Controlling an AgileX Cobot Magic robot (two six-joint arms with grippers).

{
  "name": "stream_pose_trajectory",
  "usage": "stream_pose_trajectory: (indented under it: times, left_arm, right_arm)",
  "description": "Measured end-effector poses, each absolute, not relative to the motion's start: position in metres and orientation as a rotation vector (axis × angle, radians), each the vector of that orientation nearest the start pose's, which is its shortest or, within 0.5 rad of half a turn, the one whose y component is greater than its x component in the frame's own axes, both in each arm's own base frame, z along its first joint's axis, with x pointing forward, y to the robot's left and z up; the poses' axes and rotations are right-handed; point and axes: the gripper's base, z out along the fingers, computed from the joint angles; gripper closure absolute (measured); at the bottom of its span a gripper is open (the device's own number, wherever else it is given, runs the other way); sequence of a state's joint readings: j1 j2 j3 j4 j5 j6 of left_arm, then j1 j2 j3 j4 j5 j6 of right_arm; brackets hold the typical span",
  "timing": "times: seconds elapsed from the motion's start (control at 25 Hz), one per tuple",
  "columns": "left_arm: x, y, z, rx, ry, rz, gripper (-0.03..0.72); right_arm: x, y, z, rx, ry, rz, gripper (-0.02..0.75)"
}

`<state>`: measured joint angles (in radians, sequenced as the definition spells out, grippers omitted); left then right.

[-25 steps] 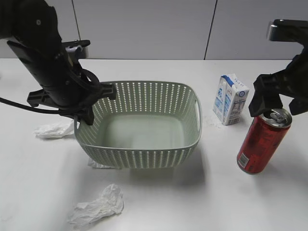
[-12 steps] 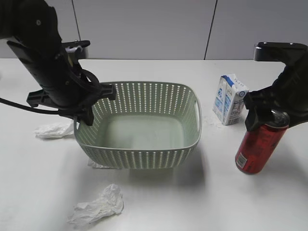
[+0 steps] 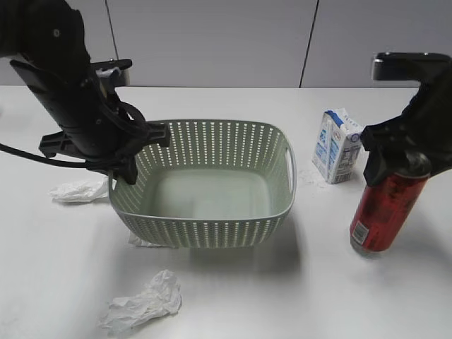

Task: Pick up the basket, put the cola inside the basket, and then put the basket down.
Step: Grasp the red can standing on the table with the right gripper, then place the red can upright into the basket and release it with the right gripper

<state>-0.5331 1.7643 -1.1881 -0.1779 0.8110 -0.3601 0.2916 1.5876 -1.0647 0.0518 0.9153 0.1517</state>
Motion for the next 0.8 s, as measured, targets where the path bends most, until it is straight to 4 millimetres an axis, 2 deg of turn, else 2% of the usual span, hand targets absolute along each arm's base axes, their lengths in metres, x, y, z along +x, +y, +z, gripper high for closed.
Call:
stream_pose_trajectory:
  times: [0.12, 0.28, 0.44, 0.56, 0.68, 0.8]
  left_arm:
    - [0.294, -0.187, 0.208, 0.100, 2.937, -0.366, 0.686]
    - [0.294, -0.187, 0.208, 0.100, 2.937, -0.366, 0.686]
    - [0.295, -0.187, 0.208, 0.099, 2.932, -0.368, 0.686]
    - [0.295, -0.187, 0.208, 0.099, 2.930, -0.369, 0.686]
    - [0.295, -0.187, 0.208, 0.099, 2.930, -0.369, 0.686]
    - [0.295, -0.188, 0.208, 0.099, 2.930, -0.369, 0.686]
  right_arm:
    - [0.294, 0.092, 0.257, -0.256, 2.918, 0.131, 0.231]
    - [0.306, 0.104, 0.309, -0.329, 2.812, 0.144, 0.231]
    - [0.304, 0.133, 0.361, -0.460, 2.654, 0.158, 0.231]
    - [0.291, 0.164, 0.386, -0.574, 2.553, 0.215, 0.231]
    - [0.278, 0.194, 0.392, -0.689, 2.499, 0.261, 0.231]
    - [0.279, 0.221, 0.373, -0.782, 2.525, 0.264, 0.231]
